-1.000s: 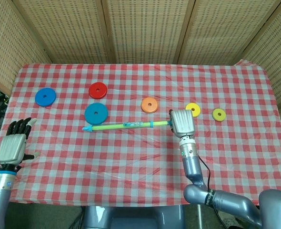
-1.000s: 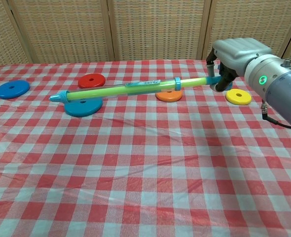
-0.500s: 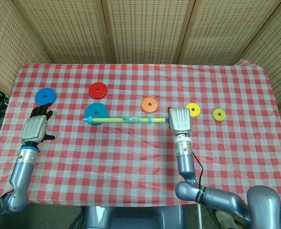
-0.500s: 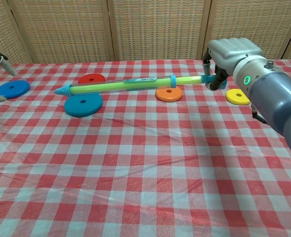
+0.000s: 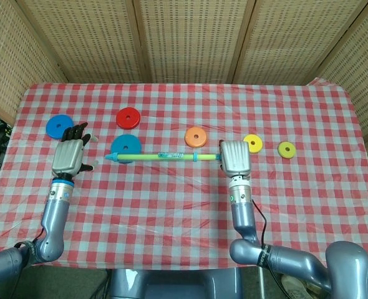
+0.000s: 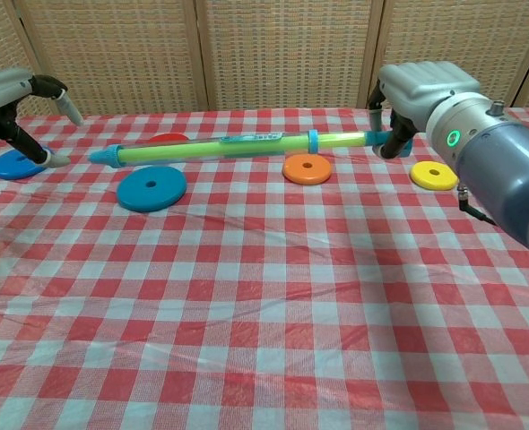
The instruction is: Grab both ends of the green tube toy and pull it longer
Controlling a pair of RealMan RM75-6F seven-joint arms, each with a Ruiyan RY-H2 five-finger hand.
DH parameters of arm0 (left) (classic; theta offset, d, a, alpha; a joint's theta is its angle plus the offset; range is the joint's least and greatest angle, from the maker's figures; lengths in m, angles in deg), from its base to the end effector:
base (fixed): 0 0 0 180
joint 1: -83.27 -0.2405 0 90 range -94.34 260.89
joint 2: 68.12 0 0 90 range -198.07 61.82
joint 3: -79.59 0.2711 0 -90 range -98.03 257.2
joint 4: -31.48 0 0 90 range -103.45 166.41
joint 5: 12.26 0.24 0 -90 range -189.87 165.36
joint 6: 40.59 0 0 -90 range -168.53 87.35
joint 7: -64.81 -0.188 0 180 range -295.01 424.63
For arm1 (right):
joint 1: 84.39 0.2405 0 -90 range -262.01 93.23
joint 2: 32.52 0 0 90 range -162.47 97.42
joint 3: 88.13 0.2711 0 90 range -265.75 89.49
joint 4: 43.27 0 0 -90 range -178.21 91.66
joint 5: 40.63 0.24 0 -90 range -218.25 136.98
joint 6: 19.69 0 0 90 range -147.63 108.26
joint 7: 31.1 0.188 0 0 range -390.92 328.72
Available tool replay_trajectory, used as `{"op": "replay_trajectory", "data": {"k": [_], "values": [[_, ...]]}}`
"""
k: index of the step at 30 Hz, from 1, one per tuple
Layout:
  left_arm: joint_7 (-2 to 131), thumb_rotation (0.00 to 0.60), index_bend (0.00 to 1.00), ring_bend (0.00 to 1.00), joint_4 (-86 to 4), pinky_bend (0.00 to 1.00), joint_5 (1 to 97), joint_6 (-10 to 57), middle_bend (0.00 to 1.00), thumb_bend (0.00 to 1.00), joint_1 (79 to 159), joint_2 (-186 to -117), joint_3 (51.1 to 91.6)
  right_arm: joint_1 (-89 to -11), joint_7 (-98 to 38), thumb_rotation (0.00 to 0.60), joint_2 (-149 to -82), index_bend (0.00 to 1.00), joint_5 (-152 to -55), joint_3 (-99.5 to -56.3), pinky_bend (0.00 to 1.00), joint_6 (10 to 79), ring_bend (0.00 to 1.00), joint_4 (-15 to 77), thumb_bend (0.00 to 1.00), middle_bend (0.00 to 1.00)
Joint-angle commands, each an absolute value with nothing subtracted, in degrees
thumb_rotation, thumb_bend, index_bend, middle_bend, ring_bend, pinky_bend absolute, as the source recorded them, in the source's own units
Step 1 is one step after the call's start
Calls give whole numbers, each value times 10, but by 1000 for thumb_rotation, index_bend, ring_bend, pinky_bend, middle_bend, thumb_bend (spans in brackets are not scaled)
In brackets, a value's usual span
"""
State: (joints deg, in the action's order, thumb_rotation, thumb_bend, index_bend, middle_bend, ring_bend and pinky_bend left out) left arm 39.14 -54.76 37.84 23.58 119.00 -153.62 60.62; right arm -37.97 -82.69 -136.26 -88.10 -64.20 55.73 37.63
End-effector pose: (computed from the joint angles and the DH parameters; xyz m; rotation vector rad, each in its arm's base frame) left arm -0.2090 0.4274 0.0179 -1.4133 -1.0374 -0.8805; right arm -0.0962 -0.4344 -0.0453 1.4472 -0.7744 0.8088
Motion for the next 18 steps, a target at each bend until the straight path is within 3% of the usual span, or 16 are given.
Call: {"op": "replay_trajectory", "data": {"k": [1, 18], "values": [[386, 600, 341, 0, -551, 0, 367, 237, 0, 242, 1197, -1546, 607, -381, -827, 600, -1359, 785, -879, -645, 975, 560, 1000, 383, 539, 1000], [406, 600, 385, 0, -555, 0, 383, 268, 0, 239, 1207, -1579, 614, -377, -834, 600, -1347, 787, -861, -650, 975, 569, 1000, 418, 539, 1000]]}}
